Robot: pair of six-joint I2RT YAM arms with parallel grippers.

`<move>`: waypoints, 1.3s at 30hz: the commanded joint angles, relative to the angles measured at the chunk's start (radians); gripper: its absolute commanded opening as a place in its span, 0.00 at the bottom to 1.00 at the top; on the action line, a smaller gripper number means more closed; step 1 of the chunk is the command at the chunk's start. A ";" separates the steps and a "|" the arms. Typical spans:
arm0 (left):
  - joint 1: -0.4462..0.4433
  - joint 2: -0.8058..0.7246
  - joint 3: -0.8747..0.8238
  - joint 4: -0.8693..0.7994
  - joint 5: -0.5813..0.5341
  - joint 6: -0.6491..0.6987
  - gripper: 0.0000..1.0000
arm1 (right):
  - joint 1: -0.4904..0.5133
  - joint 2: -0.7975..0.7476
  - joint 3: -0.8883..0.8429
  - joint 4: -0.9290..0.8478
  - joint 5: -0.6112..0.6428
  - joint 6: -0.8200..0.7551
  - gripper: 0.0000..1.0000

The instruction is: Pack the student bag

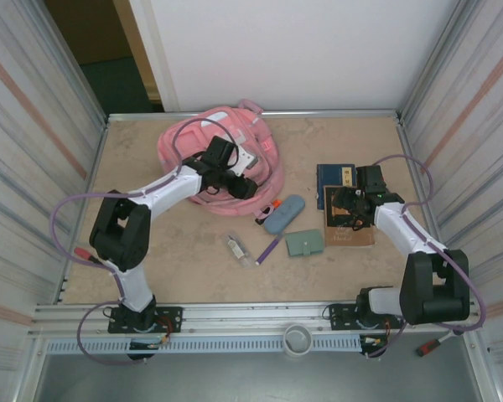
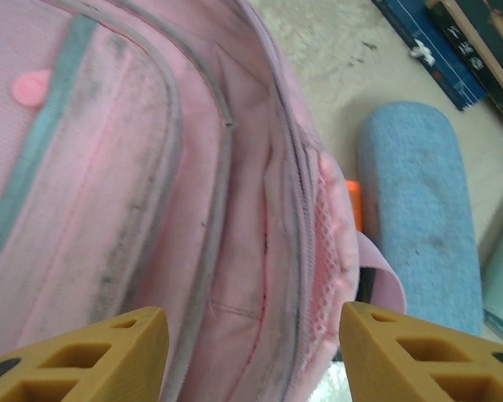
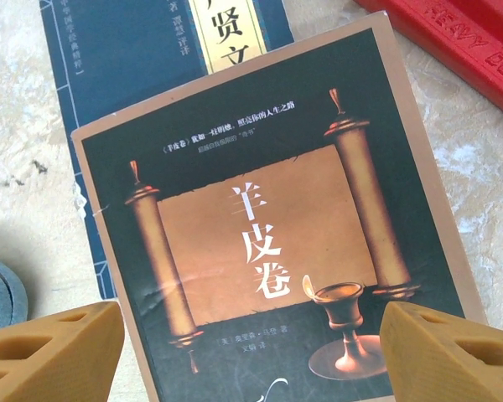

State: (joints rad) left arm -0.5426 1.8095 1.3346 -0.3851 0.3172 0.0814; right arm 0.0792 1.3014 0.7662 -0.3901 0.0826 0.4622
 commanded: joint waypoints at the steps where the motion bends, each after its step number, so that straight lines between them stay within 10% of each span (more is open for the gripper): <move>1: 0.012 0.024 0.016 -0.060 0.091 0.047 0.58 | 0.007 0.008 0.024 -0.009 0.015 -0.016 0.78; 28: 0.096 0.116 0.063 -0.011 0.273 -0.039 0.06 | 0.018 0.017 0.028 -0.010 -0.006 -0.029 0.77; 39: 0.210 -0.201 -0.079 0.344 0.486 -0.228 0.00 | 0.018 -0.010 0.025 -0.009 0.001 -0.031 0.77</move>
State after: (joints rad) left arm -0.3740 1.7332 1.2713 -0.2485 0.6830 -0.0528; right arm 0.0879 1.3113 0.7673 -0.3901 0.0788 0.4545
